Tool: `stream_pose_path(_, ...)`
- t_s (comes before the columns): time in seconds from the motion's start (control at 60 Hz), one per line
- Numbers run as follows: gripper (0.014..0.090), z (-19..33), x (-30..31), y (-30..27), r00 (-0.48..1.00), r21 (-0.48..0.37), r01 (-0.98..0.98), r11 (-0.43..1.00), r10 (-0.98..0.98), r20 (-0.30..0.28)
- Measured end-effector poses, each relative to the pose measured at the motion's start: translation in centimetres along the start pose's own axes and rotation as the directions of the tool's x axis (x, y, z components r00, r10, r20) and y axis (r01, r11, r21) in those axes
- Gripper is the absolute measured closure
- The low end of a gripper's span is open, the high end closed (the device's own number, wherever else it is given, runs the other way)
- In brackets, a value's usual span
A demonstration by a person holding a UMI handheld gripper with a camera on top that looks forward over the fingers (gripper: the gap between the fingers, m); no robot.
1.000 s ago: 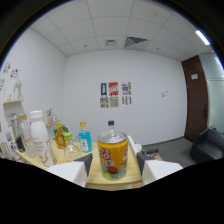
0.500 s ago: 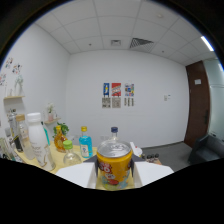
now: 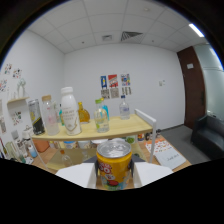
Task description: Make me a cup of Vodka Sunrise.
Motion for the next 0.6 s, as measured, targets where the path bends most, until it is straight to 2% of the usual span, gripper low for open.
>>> stream_pose_path(0.133,0.0538,0.9,-0.8,8.7,0.998,-0.123,-0.064,0.990,0.062,-0.019)
stream_pose_path(0.283,0.0539,2.5,-0.5,14.4,0.997,-0.198,-0.029,0.980,0.014,-0.076)
stream_pose_path(0.467,0.0539,4.0,0.0,14.5,0.965,-0.198,0.219,0.955,-0.243,-0.103)
stream_pose_path(0.6,0.0538,4.9,0.2,13.4,0.836,-0.198,0.512,0.836,-0.538,-0.109)
